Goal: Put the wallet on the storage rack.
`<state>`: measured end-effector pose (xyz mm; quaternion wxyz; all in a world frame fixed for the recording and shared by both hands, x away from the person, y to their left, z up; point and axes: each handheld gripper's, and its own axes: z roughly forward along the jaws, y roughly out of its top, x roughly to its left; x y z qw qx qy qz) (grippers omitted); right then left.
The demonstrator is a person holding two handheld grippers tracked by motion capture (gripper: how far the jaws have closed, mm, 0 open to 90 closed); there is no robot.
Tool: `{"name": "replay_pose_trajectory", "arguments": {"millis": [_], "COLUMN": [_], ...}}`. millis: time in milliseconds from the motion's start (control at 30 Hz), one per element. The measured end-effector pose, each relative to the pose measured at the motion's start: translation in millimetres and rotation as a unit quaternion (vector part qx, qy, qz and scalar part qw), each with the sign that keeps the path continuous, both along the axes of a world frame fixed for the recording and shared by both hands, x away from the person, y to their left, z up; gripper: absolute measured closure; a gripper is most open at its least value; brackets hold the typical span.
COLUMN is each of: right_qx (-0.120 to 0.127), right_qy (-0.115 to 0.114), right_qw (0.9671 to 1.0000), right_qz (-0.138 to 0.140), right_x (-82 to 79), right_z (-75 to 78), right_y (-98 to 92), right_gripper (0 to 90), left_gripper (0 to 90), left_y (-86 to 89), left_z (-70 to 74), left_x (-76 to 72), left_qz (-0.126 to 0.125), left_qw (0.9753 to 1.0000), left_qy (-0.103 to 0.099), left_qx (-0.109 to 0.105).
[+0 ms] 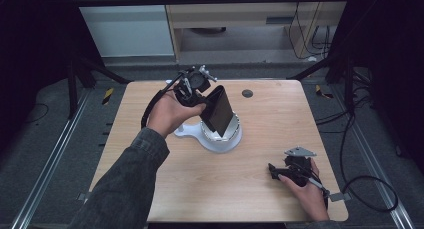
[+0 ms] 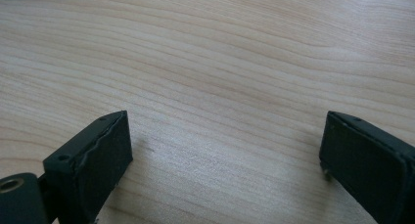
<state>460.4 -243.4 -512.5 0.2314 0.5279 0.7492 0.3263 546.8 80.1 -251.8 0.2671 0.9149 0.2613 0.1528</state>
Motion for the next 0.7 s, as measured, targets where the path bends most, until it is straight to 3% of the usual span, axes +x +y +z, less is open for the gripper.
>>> {"name": "replay_pose_trajectory", "arguments": {"millis": [200, 333, 700], "right_qx": [-0.003, -0.003, -0.003], "right_qy": [-0.002, -0.003, -0.001], "right_qw": [1.0, 1.0, 1.0], "right_qz": [0.003, 0.004, 0.005], "right_x": [-0.2, -0.2, -1.1], "right_z": [-0.1, -0.2, -0.1], "right_y": [0.4, 0.4, 1.0], "right_gripper": [5.5, 5.5, 5.5], "left_gripper": [80.9, 80.8, 80.6], "left_y": [-1.4, -4.2, -16.2], "left_z": [-11.9, -18.0, -39.6], "left_x": [7.4, 12.9, 24.1], "left_qz": [0.003, 0.003, -0.015], "left_qw": [0.9999, 0.9997, 0.9988], "left_qy": [0.012, 0.024, 0.046], "left_qx": [0.011, 0.003, 0.009]}}
